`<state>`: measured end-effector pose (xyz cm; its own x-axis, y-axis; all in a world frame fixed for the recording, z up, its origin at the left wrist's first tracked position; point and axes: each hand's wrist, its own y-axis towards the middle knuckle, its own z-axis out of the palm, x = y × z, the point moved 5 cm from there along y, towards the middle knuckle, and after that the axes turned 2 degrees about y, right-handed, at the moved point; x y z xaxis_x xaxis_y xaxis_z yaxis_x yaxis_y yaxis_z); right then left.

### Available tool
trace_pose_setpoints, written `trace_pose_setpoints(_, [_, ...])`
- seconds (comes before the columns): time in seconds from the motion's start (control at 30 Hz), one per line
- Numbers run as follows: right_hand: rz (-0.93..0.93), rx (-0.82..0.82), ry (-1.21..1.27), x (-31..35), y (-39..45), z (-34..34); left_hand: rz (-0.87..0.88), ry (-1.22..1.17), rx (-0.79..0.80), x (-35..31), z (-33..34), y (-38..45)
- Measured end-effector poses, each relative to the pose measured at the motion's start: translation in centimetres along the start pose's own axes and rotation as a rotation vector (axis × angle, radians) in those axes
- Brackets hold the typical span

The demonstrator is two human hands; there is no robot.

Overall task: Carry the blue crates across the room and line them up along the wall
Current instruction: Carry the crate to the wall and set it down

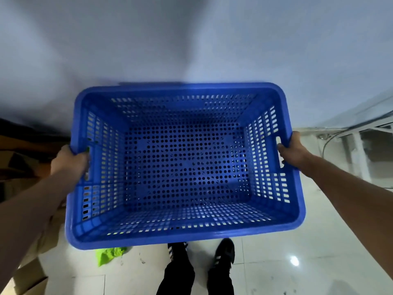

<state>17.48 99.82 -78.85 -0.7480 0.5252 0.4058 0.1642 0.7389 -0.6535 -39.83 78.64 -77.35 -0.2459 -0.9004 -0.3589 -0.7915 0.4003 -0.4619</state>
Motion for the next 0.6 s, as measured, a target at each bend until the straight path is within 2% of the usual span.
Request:
trace_pose_setpoints(0.07, [0.024, 0.039, 0.061, -0.2, -0.7, -0.5, 0.05, 0.157, -0.018, -1.2, -1.0, -1.0])
trace_pose_setpoints(0.17, [-0.029, -0.094, -0.007, -1.2, -3.9, -1.1, 0.237, 0.415, -0.093, -3.1, -2.3, -3.1])
trace_pose_setpoints(0.27, [-0.036, -0.15, -0.188, -1.9, -8.3, -0.9, 0.399, 0.44, -0.063, -7.7, -2.5, -6.8])
trace_pose_setpoints(0.37, [-0.041, -0.158, -0.1, -1.1, -12.5, -1.6, 0.538, 0.376, 0.22, -14.5, 0.3, -12.9])
trace_pose_setpoints(0.47, [-0.081, -0.236, 0.067, -1.2, -17.0, -4.4, 0.79, 0.489, 0.559, -22.2, 5.1, -21.7])
trace_pose_setpoints(0.53, [-0.056, -0.326, 0.205, -3.0, -20.6, -6.8, 0.993, 0.583, 0.651, -26.6, 8.1, -29.2])
trace_pose_setpoints(0.6, [0.025, -0.373, 0.37, -5.7, -23.8, -8.6, 1.151, 0.618, 0.652, -29.3, 10.4, -36.9])
